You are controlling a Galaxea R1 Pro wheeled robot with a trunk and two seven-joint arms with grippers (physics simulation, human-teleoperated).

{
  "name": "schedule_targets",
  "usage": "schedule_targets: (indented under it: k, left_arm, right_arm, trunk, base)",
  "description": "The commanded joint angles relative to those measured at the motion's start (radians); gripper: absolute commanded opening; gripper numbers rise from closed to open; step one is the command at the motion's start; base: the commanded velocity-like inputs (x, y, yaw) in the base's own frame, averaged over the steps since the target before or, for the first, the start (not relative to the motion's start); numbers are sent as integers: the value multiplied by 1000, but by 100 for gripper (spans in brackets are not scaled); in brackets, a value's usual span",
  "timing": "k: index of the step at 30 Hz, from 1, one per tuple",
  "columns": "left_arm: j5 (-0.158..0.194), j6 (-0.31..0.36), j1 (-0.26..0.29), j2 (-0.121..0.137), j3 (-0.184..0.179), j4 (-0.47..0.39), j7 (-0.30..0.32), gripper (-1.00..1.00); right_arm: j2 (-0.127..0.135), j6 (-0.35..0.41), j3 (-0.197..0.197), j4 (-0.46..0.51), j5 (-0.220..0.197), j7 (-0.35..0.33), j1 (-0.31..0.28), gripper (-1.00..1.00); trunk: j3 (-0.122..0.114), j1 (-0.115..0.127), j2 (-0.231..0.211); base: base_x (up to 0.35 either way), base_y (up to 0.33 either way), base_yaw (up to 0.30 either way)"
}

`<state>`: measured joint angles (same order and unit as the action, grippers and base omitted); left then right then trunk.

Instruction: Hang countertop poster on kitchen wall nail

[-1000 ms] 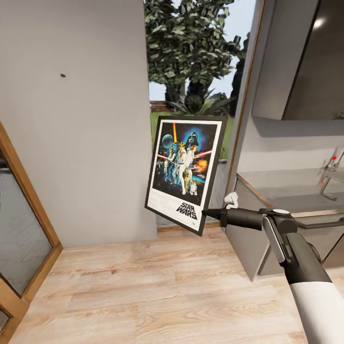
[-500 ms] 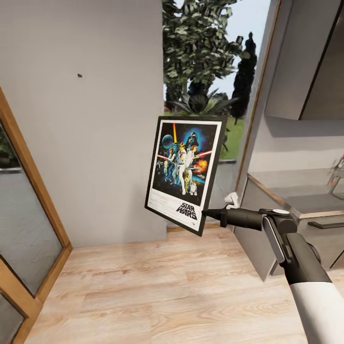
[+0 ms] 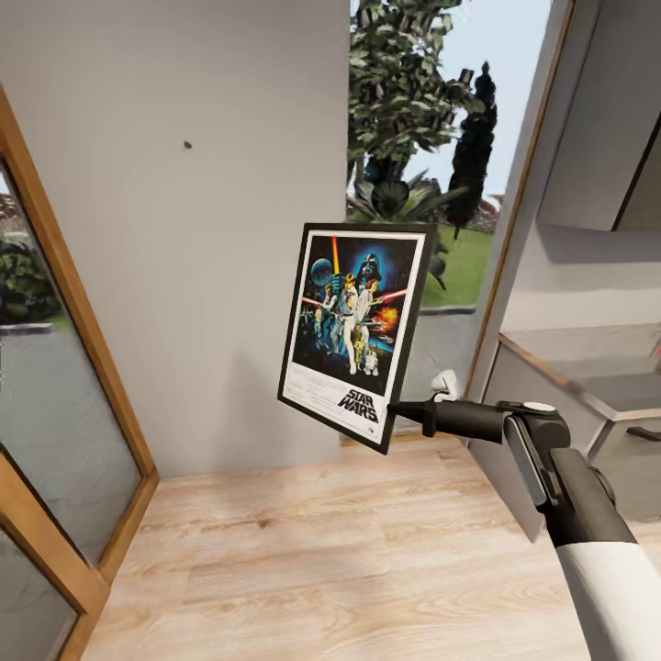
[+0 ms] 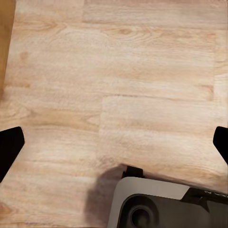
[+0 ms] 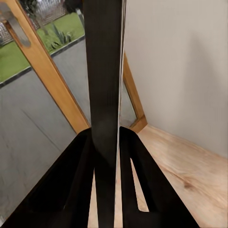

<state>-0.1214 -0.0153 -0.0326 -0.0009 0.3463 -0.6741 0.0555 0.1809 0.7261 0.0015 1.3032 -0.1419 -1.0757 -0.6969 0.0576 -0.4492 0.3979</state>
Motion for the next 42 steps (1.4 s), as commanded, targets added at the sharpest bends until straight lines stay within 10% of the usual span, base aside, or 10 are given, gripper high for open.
schedule_targets:
  k: [1, 18, 39, 42]
  left_arm:
    - [-10, -2, 0, -1, 5, -1, 6, 100]
    - [-10, -2, 0, -1, 5, -2, 6, 100]
    - [-12, -2, 0, -1, 5, -1, 6, 100]
    - [-12, -2, 0, -1, 4, -1, 6, 100]
  right_arm:
    - [0, 9, 0, 0, -7, -3, -1, -100]
    - [-2, 9, 0, -1, -6, -3, -1, -100]
    - [-8, 7, 10, 1, -6, -2, -1, -100]
    - [-42, 18, 51, 0, -7, -2, -81, -100]
  trunk:
    - [2, -1, 2]
    - [2, -1, 2]
    - [2, -1, 2]
    - [2, -1, 2]
  base:
    - [96, 348, 0]
    - [176, 314, 0]
    - [67, 19, 89]
    - [0, 0, 0]
